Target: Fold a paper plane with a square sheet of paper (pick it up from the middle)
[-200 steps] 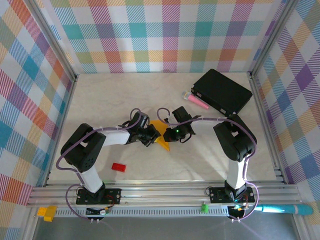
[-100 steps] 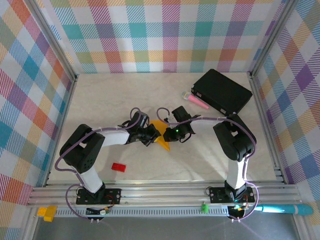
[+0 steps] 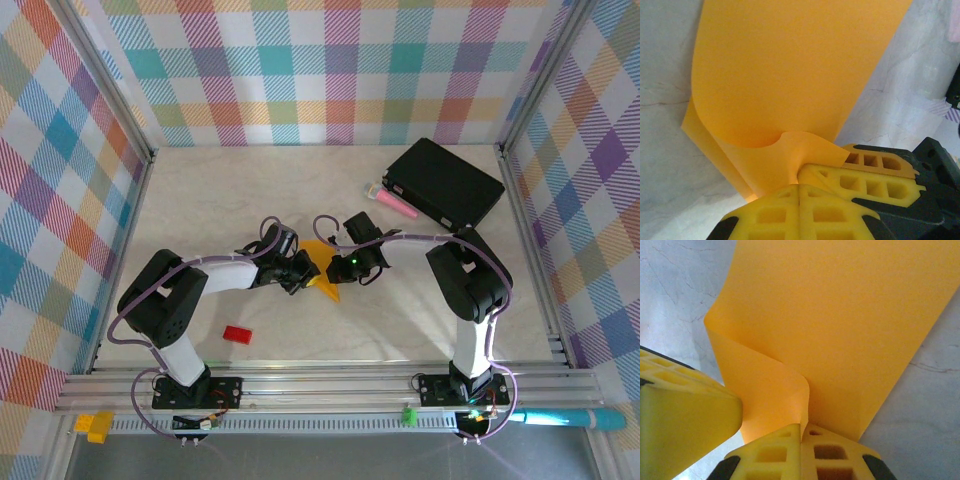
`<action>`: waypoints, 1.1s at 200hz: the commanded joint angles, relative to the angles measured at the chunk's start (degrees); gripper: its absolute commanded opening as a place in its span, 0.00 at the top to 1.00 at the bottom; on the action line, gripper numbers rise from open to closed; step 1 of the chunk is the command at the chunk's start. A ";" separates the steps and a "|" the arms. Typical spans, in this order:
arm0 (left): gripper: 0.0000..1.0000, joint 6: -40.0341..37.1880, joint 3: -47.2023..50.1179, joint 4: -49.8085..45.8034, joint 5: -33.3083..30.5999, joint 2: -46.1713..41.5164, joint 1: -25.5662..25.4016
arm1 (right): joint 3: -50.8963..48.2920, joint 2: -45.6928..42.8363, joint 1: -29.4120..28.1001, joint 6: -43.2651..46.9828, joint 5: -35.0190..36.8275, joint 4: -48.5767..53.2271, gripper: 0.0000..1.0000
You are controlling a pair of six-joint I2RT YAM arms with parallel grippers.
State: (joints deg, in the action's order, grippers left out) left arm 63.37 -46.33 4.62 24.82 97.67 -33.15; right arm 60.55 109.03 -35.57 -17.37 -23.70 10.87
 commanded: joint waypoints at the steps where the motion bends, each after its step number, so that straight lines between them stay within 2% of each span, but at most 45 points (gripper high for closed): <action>1: 0.95 -0.44 -0.06 0.34 1.45 0.87 -0.60 | 0.27 2.50 0.42 0.06 1.91 2.42 0.96; 132: 0.96 0.48 1.83 2.30 0.94 3.74 -0.16 | 0.44 2.50 0.37 0.15 1.64 2.63 0.94; 220: 0.96 0.39 1.51 2.56 1.20 3.66 0.01 | 1.47 -0.55 0.93 -1.09 -1.99 2.71 0.82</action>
State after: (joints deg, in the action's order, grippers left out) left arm 63.53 -45.45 6.44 25.52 100.57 -33.15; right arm 61.21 109.10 -35.53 -17.69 -24.77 11.51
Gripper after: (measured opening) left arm 0.044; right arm 0.178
